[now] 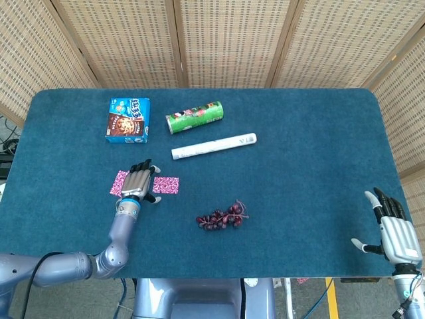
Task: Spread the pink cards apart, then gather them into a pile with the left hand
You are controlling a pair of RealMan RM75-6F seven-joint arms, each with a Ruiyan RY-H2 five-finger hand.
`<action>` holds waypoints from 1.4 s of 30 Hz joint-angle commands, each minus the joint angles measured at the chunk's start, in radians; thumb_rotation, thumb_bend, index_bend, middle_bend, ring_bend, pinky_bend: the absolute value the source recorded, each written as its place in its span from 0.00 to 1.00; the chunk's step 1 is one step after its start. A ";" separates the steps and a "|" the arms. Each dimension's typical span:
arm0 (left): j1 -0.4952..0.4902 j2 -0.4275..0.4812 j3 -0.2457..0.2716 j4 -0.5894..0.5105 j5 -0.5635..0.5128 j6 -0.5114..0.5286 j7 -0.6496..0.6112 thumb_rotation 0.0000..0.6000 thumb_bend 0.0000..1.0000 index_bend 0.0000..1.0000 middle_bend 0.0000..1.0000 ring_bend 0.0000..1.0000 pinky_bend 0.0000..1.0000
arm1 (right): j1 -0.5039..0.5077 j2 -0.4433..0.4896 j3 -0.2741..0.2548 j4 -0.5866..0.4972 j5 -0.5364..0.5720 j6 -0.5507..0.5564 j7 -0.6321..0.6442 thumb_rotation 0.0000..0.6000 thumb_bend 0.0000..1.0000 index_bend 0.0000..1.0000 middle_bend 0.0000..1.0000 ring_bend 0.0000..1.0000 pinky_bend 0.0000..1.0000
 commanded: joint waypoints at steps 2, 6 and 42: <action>-0.016 -0.027 -0.004 0.037 -0.012 -0.011 0.005 1.00 0.24 0.23 0.00 0.00 0.00 | 0.000 0.000 0.001 0.000 0.003 -0.002 0.003 1.00 0.13 0.07 0.00 0.00 0.00; -0.027 -0.046 -0.006 0.063 -0.020 -0.015 0.013 1.00 0.24 0.24 0.00 0.00 0.00 | 0.002 0.002 0.001 0.000 0.005 -0.008 0.010 1.00 0.13 0.07 0.00 0.00 0.00; -0.022 -0.116 -0.018 0.124 0.010 0.039 0.040 1.00 0.27 0.62 0.00 0.00 0.00 | 0.003 0.004 -0.001 0.001 0.001 -0.009 0.017 1.00 0.13 0.07 0.00 0.00 0.00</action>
